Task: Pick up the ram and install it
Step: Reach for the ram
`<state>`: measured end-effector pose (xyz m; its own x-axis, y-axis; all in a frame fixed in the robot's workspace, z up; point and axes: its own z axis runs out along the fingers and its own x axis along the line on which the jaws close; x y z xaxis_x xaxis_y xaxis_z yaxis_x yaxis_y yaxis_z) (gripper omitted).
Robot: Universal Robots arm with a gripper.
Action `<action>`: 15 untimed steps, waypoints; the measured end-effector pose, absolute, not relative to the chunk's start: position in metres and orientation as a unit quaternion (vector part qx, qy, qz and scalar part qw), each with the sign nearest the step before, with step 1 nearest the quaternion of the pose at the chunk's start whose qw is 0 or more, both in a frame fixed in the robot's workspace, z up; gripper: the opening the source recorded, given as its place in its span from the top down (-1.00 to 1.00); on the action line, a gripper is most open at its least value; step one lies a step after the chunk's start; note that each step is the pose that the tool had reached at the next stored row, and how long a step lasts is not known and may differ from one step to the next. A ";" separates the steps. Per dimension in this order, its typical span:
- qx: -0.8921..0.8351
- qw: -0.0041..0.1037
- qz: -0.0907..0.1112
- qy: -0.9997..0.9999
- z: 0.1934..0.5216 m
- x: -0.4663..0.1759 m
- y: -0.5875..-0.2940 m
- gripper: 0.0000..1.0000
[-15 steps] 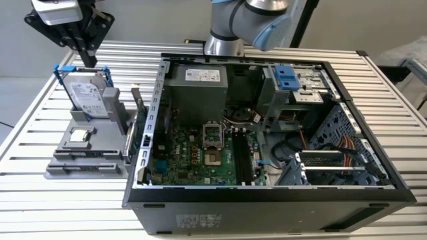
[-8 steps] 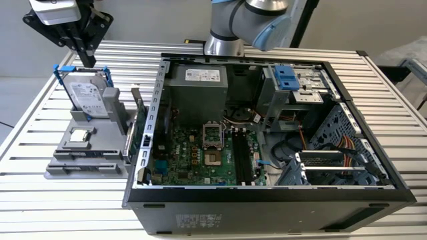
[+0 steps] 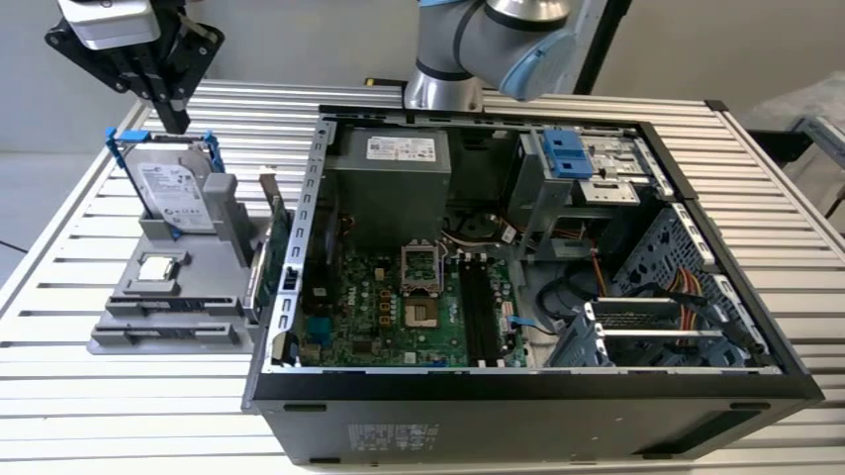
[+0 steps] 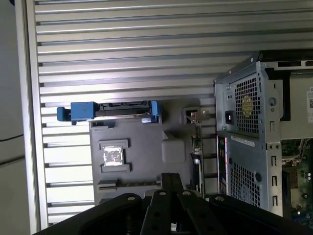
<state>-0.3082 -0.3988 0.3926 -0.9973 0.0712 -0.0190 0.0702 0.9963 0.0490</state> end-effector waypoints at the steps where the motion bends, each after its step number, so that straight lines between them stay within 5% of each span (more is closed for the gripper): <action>1: 0.035 0.010 0.024 0.999 0.393 -0.308 -0.399 1.00; 15: 0.035 0.010 0.024 0.999 0.393 -0.328 -0.399 1.00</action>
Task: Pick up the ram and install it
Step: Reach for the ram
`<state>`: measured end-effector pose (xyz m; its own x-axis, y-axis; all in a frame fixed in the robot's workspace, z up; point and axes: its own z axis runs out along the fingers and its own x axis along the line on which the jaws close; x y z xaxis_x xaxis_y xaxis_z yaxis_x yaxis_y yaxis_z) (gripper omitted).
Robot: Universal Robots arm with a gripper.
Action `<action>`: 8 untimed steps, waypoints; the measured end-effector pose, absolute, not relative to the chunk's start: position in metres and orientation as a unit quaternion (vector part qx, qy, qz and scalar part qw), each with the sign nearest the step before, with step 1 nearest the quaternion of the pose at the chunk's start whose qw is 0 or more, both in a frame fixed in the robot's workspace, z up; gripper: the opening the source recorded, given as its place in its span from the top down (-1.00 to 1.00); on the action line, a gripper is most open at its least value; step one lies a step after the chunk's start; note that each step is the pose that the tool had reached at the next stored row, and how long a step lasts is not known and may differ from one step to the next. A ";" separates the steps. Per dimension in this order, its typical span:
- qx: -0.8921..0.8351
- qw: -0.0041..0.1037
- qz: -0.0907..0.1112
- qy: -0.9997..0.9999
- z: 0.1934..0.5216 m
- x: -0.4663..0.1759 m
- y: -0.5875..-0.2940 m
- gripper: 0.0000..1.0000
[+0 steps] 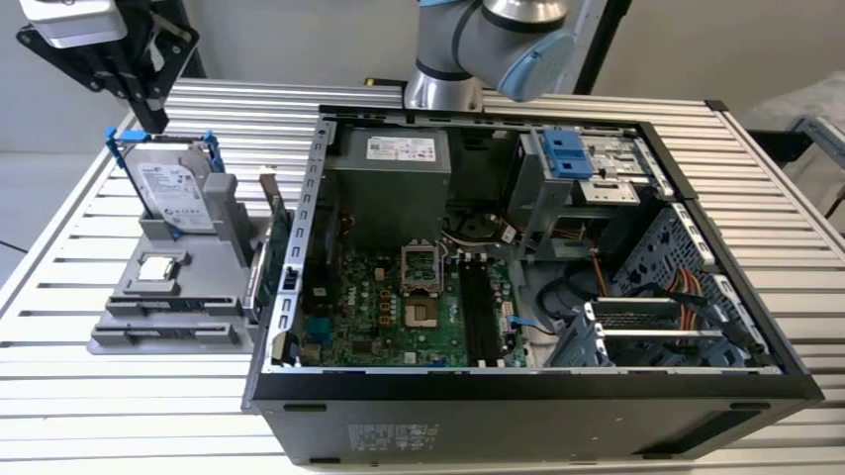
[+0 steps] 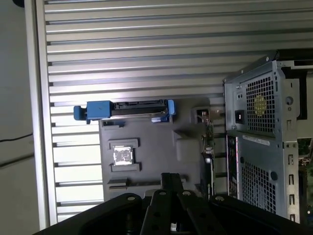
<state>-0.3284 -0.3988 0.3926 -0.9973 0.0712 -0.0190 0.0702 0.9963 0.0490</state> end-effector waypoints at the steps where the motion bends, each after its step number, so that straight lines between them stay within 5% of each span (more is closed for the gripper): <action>1: 0.035 0.010 0.024 0.999 0.393 -0.330 -0.399 1.00; 8: 0.035 0.010 0.024 0.999 0.393 -0.340 -0.399 1.00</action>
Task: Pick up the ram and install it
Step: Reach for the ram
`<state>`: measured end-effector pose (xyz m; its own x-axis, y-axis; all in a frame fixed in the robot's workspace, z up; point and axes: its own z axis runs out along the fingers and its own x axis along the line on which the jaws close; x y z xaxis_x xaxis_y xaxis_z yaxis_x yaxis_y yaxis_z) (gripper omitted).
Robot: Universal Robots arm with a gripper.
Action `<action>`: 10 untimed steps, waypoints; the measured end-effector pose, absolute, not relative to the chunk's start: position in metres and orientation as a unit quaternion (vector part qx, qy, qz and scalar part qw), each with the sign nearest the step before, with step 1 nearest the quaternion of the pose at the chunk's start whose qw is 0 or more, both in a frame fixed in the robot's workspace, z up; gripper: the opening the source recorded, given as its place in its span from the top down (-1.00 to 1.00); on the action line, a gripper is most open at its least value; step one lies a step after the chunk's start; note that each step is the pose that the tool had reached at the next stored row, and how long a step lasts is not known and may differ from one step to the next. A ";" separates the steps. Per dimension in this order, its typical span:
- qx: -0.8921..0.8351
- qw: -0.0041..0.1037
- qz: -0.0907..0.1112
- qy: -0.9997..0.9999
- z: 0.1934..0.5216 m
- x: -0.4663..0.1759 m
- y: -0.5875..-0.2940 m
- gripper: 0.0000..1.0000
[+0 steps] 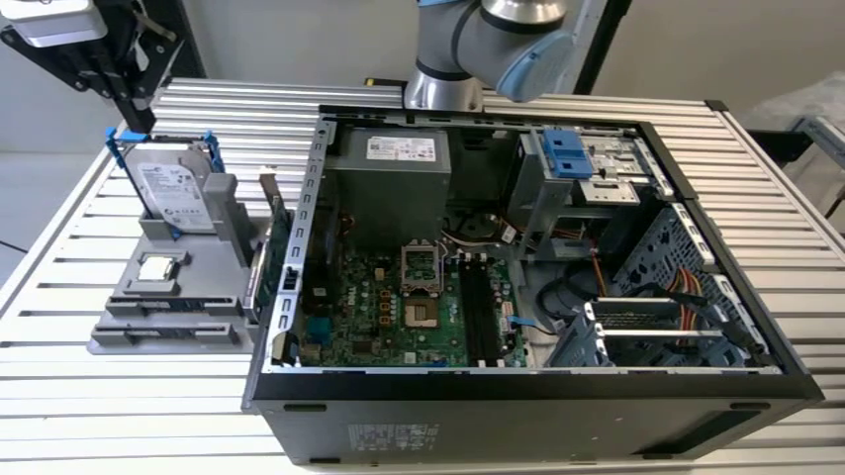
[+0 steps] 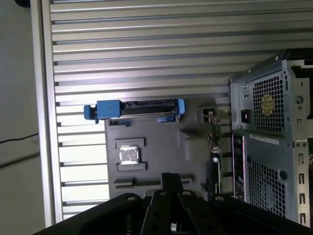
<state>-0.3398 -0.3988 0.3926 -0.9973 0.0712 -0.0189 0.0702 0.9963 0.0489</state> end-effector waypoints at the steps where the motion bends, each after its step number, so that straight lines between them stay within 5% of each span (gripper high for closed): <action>1: 0.035 0.010 0.024 0.999 0.393 -0.341 -0.399 1.00; 10: 0.035 0.010 0.024 0.999 0.393 -0.353 -0.399 1.00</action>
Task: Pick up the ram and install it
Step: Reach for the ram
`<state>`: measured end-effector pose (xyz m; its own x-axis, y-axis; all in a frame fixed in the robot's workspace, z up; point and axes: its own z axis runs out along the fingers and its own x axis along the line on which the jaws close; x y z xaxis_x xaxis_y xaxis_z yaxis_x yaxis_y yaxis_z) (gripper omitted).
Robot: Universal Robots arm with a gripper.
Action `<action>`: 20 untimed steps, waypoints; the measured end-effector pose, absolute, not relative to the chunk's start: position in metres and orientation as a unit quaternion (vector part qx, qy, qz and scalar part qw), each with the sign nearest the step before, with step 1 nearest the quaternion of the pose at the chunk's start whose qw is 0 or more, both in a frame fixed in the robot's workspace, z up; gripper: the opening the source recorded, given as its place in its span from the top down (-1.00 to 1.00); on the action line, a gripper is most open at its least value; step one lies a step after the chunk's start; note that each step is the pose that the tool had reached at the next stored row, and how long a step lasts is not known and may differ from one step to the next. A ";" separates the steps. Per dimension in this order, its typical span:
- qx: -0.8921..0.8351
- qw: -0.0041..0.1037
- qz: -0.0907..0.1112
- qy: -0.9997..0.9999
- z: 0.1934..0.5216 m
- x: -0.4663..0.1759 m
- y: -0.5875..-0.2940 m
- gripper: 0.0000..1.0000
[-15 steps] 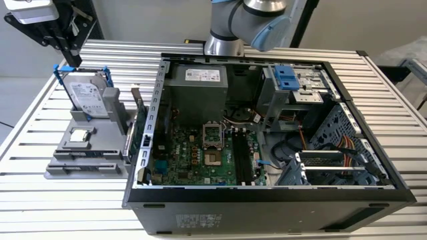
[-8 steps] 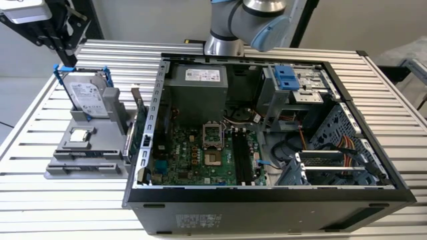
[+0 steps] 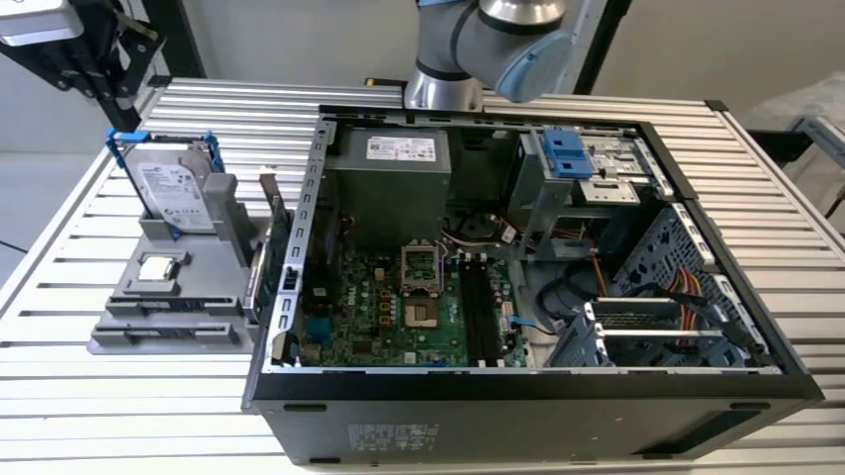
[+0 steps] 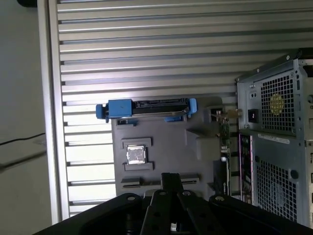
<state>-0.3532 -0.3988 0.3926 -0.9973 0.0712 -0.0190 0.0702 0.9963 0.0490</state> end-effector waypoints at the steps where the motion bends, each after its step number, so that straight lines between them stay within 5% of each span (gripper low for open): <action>1: 0.035 0.010 0.024 0.999 0.393 -0.355 -0.399 1.00; 20: 0.035 0.010 0.024 0.999 0.393 -0.379 -0.399 1.00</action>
